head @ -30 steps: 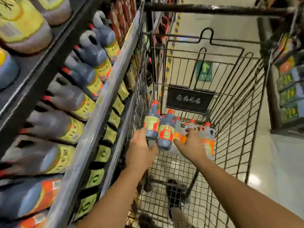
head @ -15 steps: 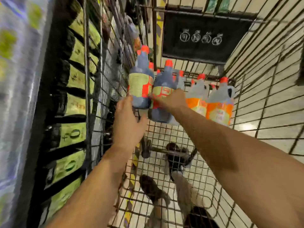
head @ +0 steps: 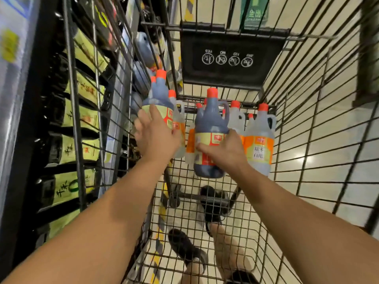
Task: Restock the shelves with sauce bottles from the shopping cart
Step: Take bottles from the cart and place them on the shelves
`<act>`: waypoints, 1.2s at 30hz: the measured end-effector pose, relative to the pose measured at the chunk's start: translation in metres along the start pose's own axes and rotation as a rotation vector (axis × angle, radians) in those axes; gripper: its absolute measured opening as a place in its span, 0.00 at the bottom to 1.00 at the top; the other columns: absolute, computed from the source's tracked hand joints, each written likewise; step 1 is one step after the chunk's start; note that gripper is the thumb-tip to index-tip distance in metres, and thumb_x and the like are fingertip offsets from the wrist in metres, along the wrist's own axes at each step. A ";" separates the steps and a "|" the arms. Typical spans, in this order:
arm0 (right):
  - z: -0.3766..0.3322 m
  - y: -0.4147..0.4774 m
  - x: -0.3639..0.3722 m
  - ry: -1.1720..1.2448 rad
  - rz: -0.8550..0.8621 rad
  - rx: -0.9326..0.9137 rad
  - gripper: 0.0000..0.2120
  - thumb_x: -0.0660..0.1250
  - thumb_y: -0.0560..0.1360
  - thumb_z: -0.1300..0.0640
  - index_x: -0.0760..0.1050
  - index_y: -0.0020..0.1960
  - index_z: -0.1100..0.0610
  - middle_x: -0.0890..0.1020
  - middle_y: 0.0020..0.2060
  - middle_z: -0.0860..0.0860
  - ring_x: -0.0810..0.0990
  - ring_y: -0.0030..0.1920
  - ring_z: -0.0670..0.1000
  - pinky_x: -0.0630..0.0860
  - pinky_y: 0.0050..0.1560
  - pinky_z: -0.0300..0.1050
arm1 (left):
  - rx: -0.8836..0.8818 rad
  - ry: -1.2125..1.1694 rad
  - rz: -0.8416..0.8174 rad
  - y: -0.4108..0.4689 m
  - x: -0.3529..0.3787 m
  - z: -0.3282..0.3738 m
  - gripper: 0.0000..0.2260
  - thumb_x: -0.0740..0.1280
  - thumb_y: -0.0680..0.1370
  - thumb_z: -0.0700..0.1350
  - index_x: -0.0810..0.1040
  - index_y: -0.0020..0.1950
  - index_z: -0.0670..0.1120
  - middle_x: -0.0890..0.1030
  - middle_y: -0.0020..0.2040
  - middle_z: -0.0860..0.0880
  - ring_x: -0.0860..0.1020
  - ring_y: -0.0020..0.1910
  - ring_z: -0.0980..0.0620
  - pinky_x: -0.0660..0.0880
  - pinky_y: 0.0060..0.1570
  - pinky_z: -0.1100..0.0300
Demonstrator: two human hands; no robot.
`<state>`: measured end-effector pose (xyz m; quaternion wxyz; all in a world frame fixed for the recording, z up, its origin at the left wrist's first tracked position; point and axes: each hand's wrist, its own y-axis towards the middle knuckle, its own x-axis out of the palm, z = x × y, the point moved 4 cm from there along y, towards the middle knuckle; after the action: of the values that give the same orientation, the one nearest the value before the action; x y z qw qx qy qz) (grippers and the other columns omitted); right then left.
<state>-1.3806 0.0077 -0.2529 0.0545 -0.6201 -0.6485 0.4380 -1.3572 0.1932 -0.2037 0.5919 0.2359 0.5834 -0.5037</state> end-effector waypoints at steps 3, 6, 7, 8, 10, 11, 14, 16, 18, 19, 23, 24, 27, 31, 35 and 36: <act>0.011 -0.006 -0.020 0.018 0.071 -0.036 0.30 0.77 0.56 0.39 0.72 0.50 0.52 0.81 0.43 0.50 0.82 0.41 0.49 0.82 0.41 0.51 | -0.146 0.066 -0.045 0.018 0.011 0.014 0.46 0.73 0.72 0.57 0.48 0.80 0.47 0.58 0.74 0.37 0.62 0.69 0.33 0.67 0.62 0.38; 0.017 -0.008 -0.032 0.034 0.078 -0.018 0.34 0.77 0.56 0.38 0.71 0.54 0.54 0.81 0.45 0.50 0.82 0.44 0.50 0.81 0.42 0.51 | -0.255 0.098 -0.079 0.033 0.022 0.021 0.52 0.75 0.70 0.59 0.42 0.80 0.49 0.52 0.76 0.37 0.60 0.70 0.31 0.64 0.64 0.34; 0.018 -0.008 -0.034 0.044 0.075 -0.017 0.35 0.76 0.56 0.37 0.72 0.55 0.55 0.81 0.46 0.51 0.82 0.44 0.50 0.82 0.43 0.52 | -0.301 0.094 -0.081 0.038 0.024 0.022 0.52 0.75 0.70 0.59 0.42 0.80 0.49 0.50 0.77 0.38 0.60 0.70 0.32 0.64 0.64 0.33; 0.019 -0.008 -0.036 0.048 0.071 -0.014 0.36 0.76 0.55 0.37 0.73 0.56 0.55 0.81 0.47 0.51 0.82 0.45 0.50 0.82 0.43 0.52 | -0.350 0.076 -0.076 0.044 0.024 0.022 0.50 0.74 0.72 0.58 0.41 0.80 0.50 0.49 0.78 0.40 0.61 0.70 0.32 0.64 0.65 0.33; 0.021 -0.010 -0.040 0.051 0.073 -0.018 0.35 0.77 0.57 0.38 0.71 0.56 0.55 0.81 0.47 0.50 0.82 0.45 0.49 0.81 0.43 0.51 | -0.424 0.057 -0.067 0.050 0.025 0.020 0.46 0.71 0.76 0.56 0.41 0.80 0.51 0.46 0.80 0.42 0.63 0.70 0.33 0.65 0.65 0.33; 0.023 -0.011 -0.041 0.052 0.078 -0.020 0.35 0.77 0.57 0.39 0.69 0.55 0.54 0.80 0.47 0.50 0.81 0.45 0.49 0.81 0.43 0.51 | -0.440 0.061 -0.072 0.051 0.025 0.019 0.45 0.71 0.77 0.54 0.41 0.80 0.50 0.45 0.80 0.43 0.63 0.70 0.34 0.66 0.65 0.34; 0.025 -0.013 -0.042 0.023 0.084 -0.008 0.38 0.76 0.57 0.36 0.67 0.57 0.55 0.78 0.49 0.51 0.80 0.47 0.50 0.81 0.46 0.52 | -0.444 0.072 -0.083 0.051 0.024 0.016 0.46 0.75 0.74 0.48 0.45 0.80 0.51 0.47 0.79 0.41 0.63 0.70 0.34 0.68 0.62 0.34; 0.027 -0.014 -0.041 0.017 0.083 -0.009 0.38 0.76 0.56 0.35 0.68 0.57 0.55 0.78 0.49 0.51 0.81 0.46 0.50 0.81 0.45 0.53 | -0.450 0.048 -0.092 0.051 0.022 0.015 0.48 0.78 0.70 0.47 0.48 0.79 0.51 0.52 0.77 0.40 0.63 0.70 0.35 0.69 0.61 0.35; 0.026 -0.015 -0.042 0.008 0.080 -0.012 0.38 0.77 0.57 0.35 0.68 0.57 0.55 0.79 0.49 0.51 0.81 0.45 0.50 0.81 0.44 0.53 | -0.427 0.003 -0.106 0.050 0.020 0.012 0.49 0.79 0.68 0.48 0.49 0.78 0.51 0.58 0.74 0.38 0.63 0.69 0.35 0.69 0.60 0.35; 0.026 -0.017 -0.042 0.006 0.078 -0.013 0.38 0.77 0.57 0.35 0.68 0.57 0.55 0.79 0.49 0.51 0.81 0.46 0.51 0.81 0.45 0.53 | -0.398 -0.034 -0.115 0.048 0.019 0.009 0.49 0.79 0.68 0.48 0.50 0.78 0.51 0.61 0.72 0.38 0.64 0.69 0.35 0.70 0.60 0.35; 0.019 -0.028 -0.048 0.043 0.079 -0.053 0.36 0.77 0.57 0.37 0.70 0.56 0.55 0.80 0.48 0.52 0.81 0.46 0.51 0.81 0.46 0.54 | -0.210 -0.192 -0.102 0.024 0.014 0.003 0.46 0.81 0.63 0.48 0.58 0.73 0.50 0.70 0.64 0.39 0.71 0.63 0.35 0.74 0.55 0.42; 0.016 -0.032 -0.050 0.056 0.081 -0.078 0.36 0.77 0.57 0.37 0.70 0.56 0.54 0.80 0.49 0.52 0.81 0.48 0.51 0.81 0.47 0.54 | -0.168 -0.229 -0.085 0.015 0.013 0.004 0.45 0.82 0.61 0.48 0.60 0.72 0.51 0.72 0.63 0.41 0.73 0.61 0.37 0.76 0.54 0.43; 0.007 -0.048 -0.060 0.059 0.107 -0.151 0.32 0.78 0.58 0.39 0.70 0.56 0.51 0.81 0.48 0.49 0.81 0.47 0.47 0.80 0.45 0.45 | -0.111 -0.427 -0.033 -0.017 0.011 0.004 0.44 0.83 0.57 0.48 0.64 0.68 0.53 0.75 0.54 0.50 0.78 0.54 0.42 0.78 0.49 0.47; -0.009 -0.071 -0.078 0.036 0.179 -0.224 0.29 0.81 0.59 0.44 0.67 0.52 0.44 0.78 0.40 0.39 0.76 0.36 0.30 0.69 0.31 0.24 | -0.073 -0.682 -0.041 -0.052 0.008 0.001 0.47 0.84 0.56 0.48 0.64 0.70 0.56 0.77 0.56 0.53 0.79 0.54 0.47 0.78 0.51 0.50; -0.034 -0.104 -0.098 0.075 0.198 -0.274 0.34 0.82 0.59 0.47 0.70 0.59 0.50 0.79 0.41 0.40 0.76 0.36 0.32 0.68 0.32 0.23 | -0.017 -0.800 0.006 -0.083 -0.020 0.000 0.44 0.81 0.55 0.49 0.65 0.68 0.56 0.80 0.53 0.56 0.81 0.49 0.54 0.78 0.46 0.57; -0.041 -0.115 -0.103 0.083 0.209 -0.306 0.33 0.82 0.58 0.48 0.70 0.58 0.49 0.80 0.41 0.41 0.77 0.36 0.34 0.69 0.32 0.24 | 0.006 -0.833 0.023 -0.091 -0.032 0.001 0.43 0.81 0.55 0.50 0.66 0.66 0.56 0.79 0.50 0.60 0.81 0.46 0.60 0.77 0.43 0.63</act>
<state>-1.4190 -0.0421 -0.1062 -0.0595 -0.7026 -0.6370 0.3114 -1.4305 0.1682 -0.1458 0.7823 0.0204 0.2897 -0.5511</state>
